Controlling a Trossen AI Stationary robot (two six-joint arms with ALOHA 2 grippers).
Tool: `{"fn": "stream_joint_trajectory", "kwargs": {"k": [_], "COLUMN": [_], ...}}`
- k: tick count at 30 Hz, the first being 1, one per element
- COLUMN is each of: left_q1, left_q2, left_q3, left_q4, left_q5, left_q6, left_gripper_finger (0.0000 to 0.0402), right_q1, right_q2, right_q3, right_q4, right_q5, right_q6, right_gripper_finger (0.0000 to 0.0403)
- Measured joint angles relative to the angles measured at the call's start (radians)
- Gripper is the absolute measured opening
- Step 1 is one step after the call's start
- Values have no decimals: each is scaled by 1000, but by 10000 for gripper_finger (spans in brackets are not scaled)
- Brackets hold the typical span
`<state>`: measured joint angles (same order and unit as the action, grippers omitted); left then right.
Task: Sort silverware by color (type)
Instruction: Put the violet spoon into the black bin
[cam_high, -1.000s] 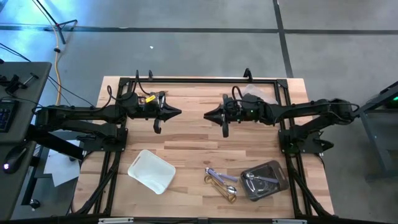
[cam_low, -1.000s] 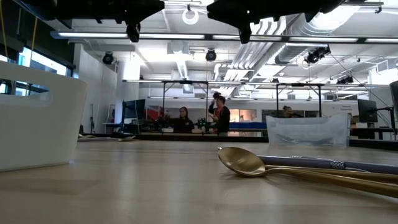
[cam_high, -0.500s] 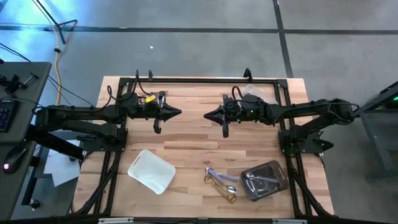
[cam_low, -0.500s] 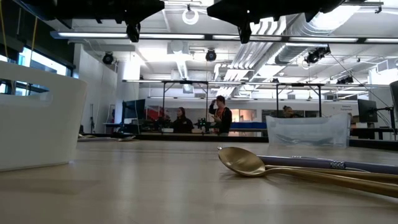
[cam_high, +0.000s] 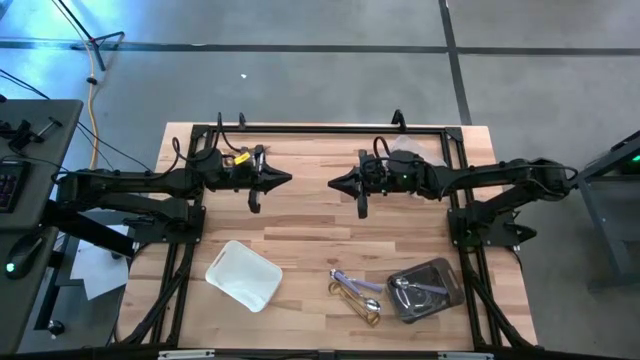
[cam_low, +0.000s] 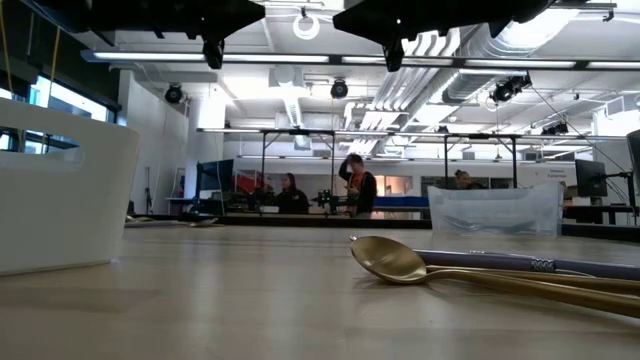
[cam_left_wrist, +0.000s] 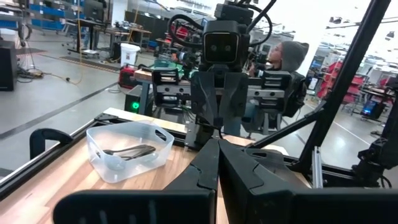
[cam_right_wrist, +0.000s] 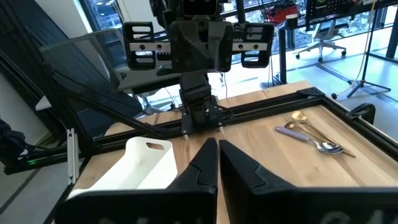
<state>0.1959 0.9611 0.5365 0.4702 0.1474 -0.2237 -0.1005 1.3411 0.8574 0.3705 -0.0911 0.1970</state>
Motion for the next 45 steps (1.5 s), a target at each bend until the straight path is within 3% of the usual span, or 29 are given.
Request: {"fn": "stream_joint_trajectory", "kwargs": {"k": [24,27,32,38,45], "left_q1": [0,4,91,297,460], "left_q2": [1,7,43,160,361], "left_q3": [17,90,275,448,469], "left_q4": [-31,-181,-568,-975,-1201], "left_q5": [-32,-147,-278,-300,-283], "left_q6": [0,14,68,63,75], "left_gripper_finger": [1,6,44,106,150], "right_q1": [0,-4,-11,-11,-11], "right_q2": [0,0,0,0,-1], "right_q3": [0,0,0,0,0], "right_q4": [0,-5,-15,-17,-37], "right_q5": [-33,-33,-33,-34,-36], "right_q6": [-1,0,4,4,10], "right_gripper_finger": [0,0,0,0,0]}}
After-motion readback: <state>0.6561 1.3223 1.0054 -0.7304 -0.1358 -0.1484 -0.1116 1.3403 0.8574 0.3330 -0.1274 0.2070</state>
